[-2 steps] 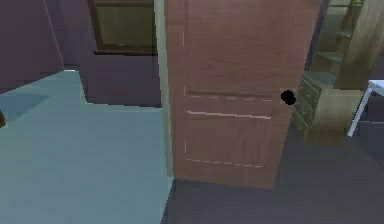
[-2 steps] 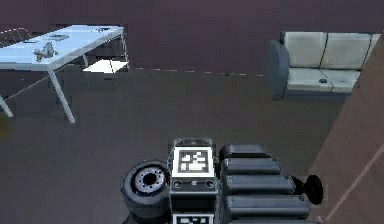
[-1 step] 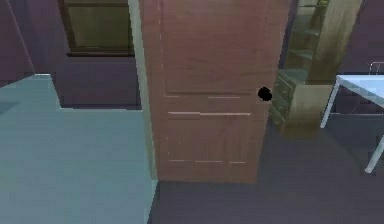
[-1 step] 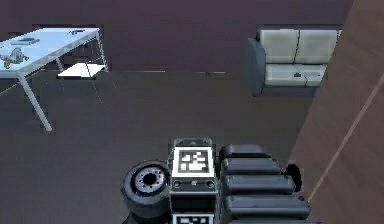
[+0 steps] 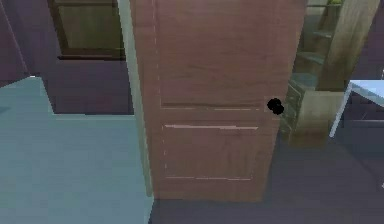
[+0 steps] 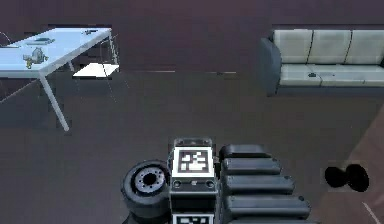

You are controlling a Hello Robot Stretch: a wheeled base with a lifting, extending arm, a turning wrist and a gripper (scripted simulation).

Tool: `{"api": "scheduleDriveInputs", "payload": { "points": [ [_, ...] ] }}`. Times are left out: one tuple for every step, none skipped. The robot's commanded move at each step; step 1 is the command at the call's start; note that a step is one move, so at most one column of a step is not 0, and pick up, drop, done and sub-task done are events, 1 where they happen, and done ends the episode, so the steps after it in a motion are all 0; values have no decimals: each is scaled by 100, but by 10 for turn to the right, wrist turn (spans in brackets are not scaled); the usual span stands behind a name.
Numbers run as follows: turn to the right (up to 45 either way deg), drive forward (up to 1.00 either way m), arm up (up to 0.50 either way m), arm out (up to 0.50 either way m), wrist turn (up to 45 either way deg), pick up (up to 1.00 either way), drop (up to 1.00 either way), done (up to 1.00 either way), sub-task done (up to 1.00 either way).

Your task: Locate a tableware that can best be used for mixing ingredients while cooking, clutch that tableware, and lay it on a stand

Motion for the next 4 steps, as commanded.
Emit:
{"api": "scheduleDriveInputs", "payload": {
  "points": [
    [-450, 0, 0, 0, 0, 0, 0, 0, 0],
    [-390, 0, 0, 0, 0, 0, 0, 0, 0],
    [0, 70, 0, 0, 0, 0, 0, 0, 0],
    [-450, 0, 0, 0, 0, 0, 0, 0, 0]
  ]
}}
